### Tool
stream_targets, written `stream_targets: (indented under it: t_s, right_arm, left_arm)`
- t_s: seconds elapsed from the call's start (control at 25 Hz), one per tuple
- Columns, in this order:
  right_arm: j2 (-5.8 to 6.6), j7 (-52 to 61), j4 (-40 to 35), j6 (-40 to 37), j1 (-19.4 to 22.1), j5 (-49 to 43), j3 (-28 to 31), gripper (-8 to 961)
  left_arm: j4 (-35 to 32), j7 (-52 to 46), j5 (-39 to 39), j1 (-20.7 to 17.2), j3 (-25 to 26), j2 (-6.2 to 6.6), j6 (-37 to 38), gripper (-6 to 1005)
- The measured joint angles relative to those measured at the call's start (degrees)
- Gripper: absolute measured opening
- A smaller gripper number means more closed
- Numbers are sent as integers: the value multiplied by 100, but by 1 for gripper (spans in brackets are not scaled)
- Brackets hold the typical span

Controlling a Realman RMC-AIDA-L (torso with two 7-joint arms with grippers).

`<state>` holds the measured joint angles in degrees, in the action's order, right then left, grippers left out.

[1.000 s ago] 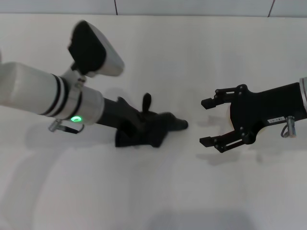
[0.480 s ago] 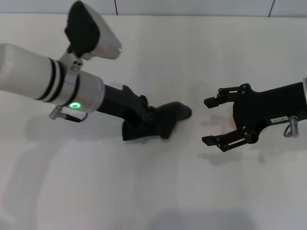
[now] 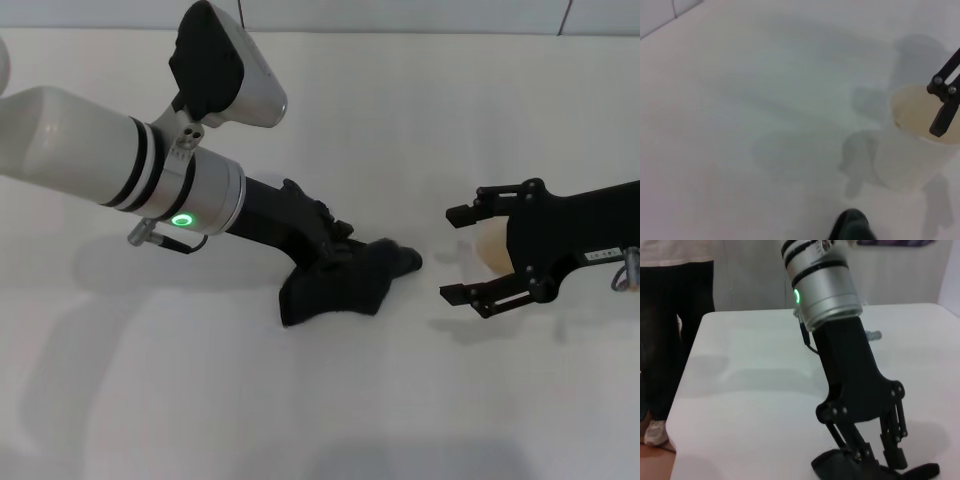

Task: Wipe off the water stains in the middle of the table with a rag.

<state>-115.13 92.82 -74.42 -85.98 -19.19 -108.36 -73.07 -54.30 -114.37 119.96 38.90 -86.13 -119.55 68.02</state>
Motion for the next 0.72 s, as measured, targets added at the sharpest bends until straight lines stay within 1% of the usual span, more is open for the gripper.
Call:
stream_targets:
  t_s: [0.08, 0.2, 0.24, 0.32, 0.44, 0.64, 0.72]
  right_arm:
    - [0, -16, -3, -13, 29, 0, 42, 870]
    - [4, -32, -4, -70, 97, -1, 178, 870]
    - [7, -34, -4, -95, 118, -2, 229, 870]
    - [8, -56, -4, -210, 162, -6, 430, 870]
    - [9, -127, 8, -380, 194, -10, 691, 869]
    - [14, -351, 125, -439, 259, -10, 909, 869]
    - [15, -451, 232, -447, 272, -10, 972, 869]
  left_arm:
    - [-22, 1, -46, -6, -1, 4, 3, 139]
    - [-105, 4, -105, -49, 5, 17, 54, 247]
    - [-398, 30, -117, -224, 37, 34, 231, 282]
    - [-544, 44, -103, -315, 42, 41, 325, 354]
    - [-1095, 96, -75, -742, 113, 58, 557, 533]
    - [-1819, 535, -68, -1556, 537, 58, 986, 708]
    - [-1919, 779, -97, -1839, 754, 54, 1075, 707]
